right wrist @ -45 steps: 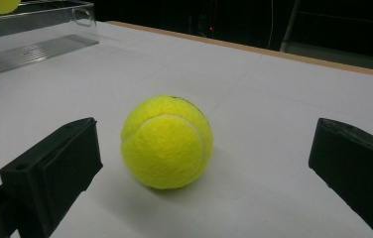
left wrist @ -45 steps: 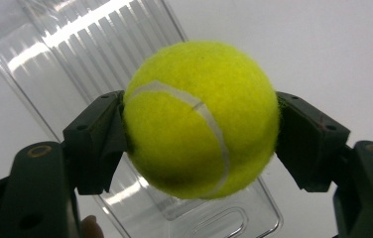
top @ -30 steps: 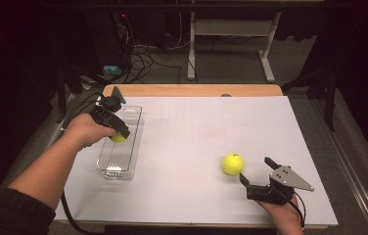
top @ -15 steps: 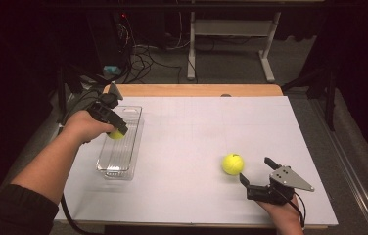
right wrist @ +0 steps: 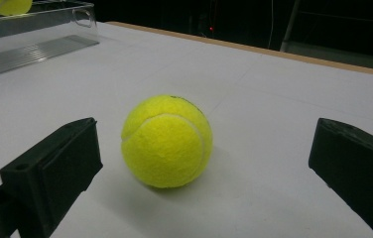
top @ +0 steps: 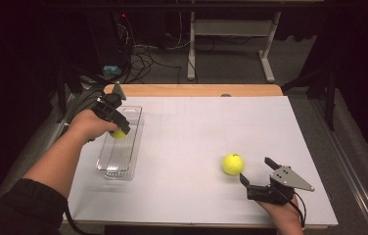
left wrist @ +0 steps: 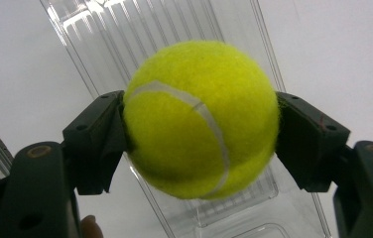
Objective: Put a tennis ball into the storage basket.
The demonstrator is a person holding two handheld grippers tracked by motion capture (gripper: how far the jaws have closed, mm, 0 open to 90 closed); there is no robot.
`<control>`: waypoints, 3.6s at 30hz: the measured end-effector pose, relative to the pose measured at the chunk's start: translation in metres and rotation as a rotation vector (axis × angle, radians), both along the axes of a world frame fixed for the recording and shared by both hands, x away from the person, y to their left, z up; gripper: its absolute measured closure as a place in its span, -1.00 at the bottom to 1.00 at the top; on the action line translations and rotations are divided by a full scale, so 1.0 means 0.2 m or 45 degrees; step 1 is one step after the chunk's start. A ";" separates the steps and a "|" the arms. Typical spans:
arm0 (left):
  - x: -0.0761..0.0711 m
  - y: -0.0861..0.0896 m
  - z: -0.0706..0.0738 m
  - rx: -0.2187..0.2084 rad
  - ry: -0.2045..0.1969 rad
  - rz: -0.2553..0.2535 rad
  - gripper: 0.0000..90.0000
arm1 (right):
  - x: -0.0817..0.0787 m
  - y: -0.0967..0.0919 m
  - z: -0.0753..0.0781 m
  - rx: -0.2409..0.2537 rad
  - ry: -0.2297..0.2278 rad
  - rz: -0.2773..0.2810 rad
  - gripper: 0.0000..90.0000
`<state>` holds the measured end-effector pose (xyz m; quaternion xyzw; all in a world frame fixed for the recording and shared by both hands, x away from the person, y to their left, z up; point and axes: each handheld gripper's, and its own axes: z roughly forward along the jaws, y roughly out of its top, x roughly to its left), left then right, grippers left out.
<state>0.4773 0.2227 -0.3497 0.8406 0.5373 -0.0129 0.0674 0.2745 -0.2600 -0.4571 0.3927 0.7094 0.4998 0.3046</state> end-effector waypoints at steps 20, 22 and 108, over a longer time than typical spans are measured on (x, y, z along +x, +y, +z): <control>0.05 -0.04 -0.06 0.025 0.016 0.005 -0.41 | 0.00 0.00 0.00 -0.003 -0.001 -0.001 -1.00; 0.05 -0.04 -0.07 0.022 0.016 0.011 -0.41 | 0.00 0.00 0.00 -0.004 -0.002 -0.002 -1.00; -0.04 -0.27 -0.03 0.056 -0.029 -0.124 -0.97 | 0.00 0.00 0.00 -0.014 0.005 0.000 -1.00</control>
